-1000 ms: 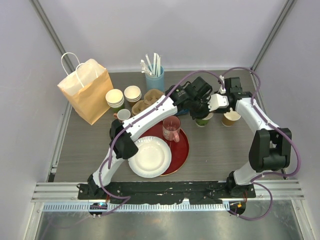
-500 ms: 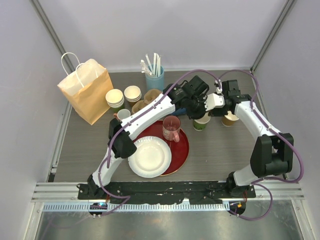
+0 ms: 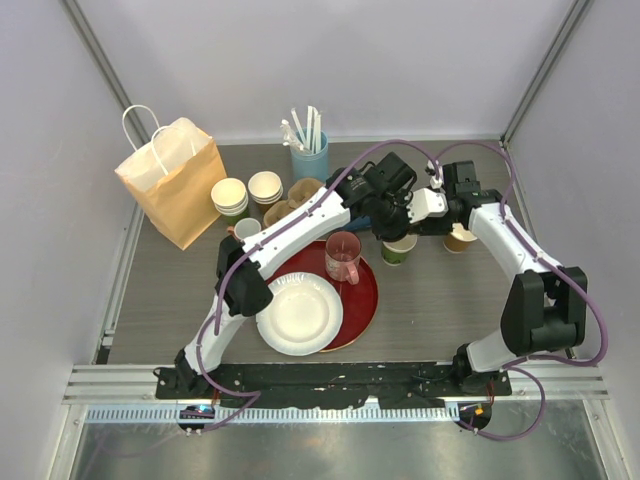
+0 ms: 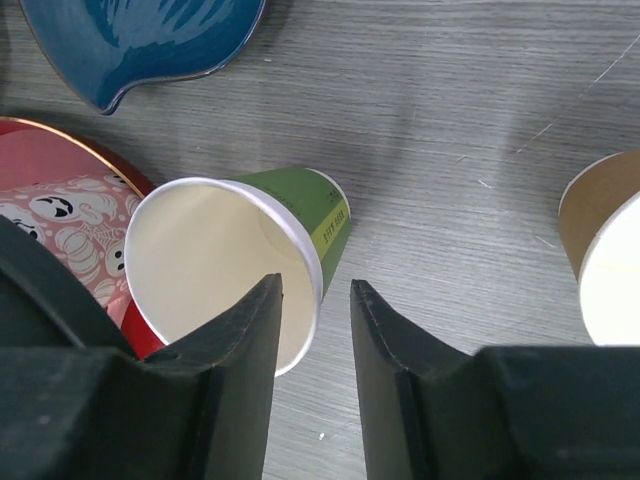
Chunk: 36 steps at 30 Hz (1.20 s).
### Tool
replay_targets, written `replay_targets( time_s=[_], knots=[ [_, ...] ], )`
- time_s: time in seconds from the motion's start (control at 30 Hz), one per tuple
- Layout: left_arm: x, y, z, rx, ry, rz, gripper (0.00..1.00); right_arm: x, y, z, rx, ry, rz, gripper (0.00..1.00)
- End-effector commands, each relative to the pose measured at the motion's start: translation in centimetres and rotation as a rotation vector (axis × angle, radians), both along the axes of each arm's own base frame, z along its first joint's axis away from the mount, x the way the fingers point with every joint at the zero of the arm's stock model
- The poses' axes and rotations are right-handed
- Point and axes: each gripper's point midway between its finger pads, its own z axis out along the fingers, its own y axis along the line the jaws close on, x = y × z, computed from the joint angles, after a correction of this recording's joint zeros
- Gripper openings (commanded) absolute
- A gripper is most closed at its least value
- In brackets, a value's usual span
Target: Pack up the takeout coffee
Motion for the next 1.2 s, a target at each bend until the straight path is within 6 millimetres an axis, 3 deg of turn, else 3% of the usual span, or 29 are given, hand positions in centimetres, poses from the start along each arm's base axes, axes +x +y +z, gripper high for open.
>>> replay_targets(
  time_s=[0.0, 0.1, 0.2, 0.27, 0.4, 0.57, 1.17],
  knots=[
    [-0.5, -0.5, 2.3, -0.064, -0.009, -0.017, 0.0, 0.4, 0.1, 4.3, -0.001, -0.112, 0.004, 0.44],
    [-0.5, -0.8, 2.3, -0.079, 0.004, -0.012, 0.0, 1.0, -1.1, 6.8, -0.04, -0.184, -0.05, 0.47],
    [-0.5, -1.6, 2.6, -0.104, 0.016, -0.006, 0.0, 1.5, -4.0, 9.5, -0.111, -0.268, -0.168, 0.52],
    [-0.3, -2.0, 2.1, -0.102, 0.024, 0.0, 0.0, 1.6, -6.8, 10.6, -0.161, -0.301, -0.267, 0.53],
    [0.2, -3.0, 1.3, -0.1, 0.019, 0.019, 0.0, 1.5, -9.1, 11.7, -0.207, -0.333, -0.343, 0.53],
    [0.0, -3.9, 0.3, -0.094, 0.03, 0.019, 0.0, 1.6, -9.3, 11.0, -0.222, -0.314, -0.342, 0.53],
    [-0.3, -2.9, -3.7, 0.01, 0.077, 0.022, 0.0, 1.6, -8.9, 10.2, -0.214, -0.291, -0.316, 0.51]
  ],
)
